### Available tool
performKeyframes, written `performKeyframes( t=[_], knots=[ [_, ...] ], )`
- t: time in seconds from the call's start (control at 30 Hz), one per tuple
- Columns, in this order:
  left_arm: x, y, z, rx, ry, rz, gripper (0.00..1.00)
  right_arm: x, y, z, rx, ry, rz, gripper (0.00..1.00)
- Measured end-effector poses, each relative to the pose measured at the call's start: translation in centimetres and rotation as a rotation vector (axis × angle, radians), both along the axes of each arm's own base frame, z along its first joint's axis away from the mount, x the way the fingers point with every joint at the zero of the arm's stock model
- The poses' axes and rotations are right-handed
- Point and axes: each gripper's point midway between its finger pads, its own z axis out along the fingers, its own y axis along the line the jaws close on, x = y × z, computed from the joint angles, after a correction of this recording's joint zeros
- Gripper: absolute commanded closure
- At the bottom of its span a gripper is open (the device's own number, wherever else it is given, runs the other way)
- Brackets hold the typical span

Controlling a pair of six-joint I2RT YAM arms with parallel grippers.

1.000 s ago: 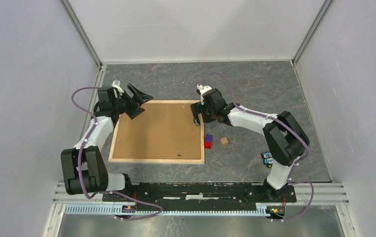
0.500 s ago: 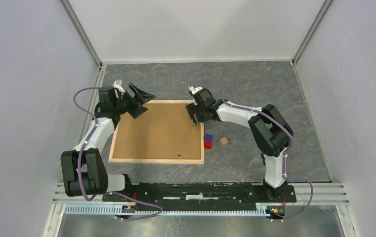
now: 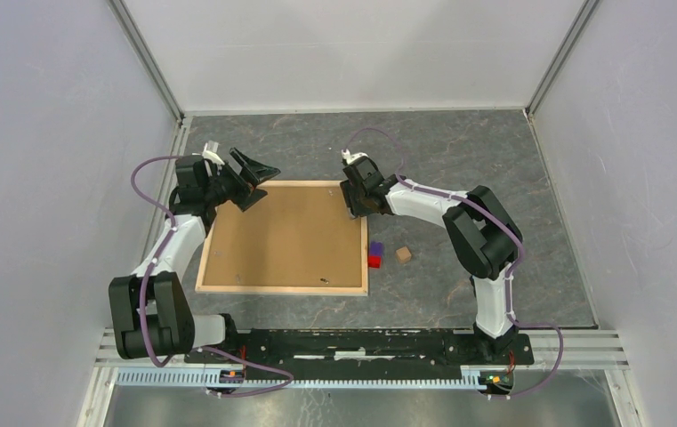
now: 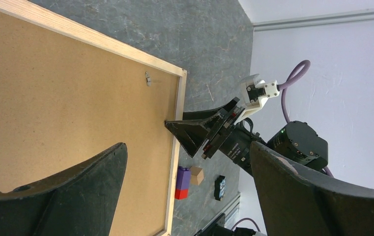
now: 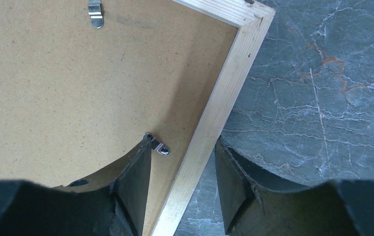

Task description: Put the photo into the frame

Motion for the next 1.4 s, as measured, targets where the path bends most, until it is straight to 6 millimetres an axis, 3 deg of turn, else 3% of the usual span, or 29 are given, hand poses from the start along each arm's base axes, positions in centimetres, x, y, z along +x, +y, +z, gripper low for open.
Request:
performKeyframes(
  t=[0.7, 1.1, 1.23, 1.4],
  knots=[
    [0.09, -0.03, 0.34, 0.0, -0.016, -0.002, 0.0, 0.15, 0.21, 0.11, -0.006, -0.02, -0.18, 0.82],
    [0.08, -0.06, 0.32, 0.0, -0.016, -0.003, 0.0, 0.01, -0.1, 0.06, 0.013, -0.013, -0.283, 0.91],
    [0.02, -0.07, 0.19, -0.001, -0.013, -0.003, 0.0, 0.04, -0.25, 0.04, 0.026, -0.013, -0.327, 0.99],
    [0.0, -0.07, 0.15, -0.001, -0.012, -0.003, 0.0, 0.02, -0.45, -0.04, 0.044, -0.012, -0.382, 0.99]
  ],
)
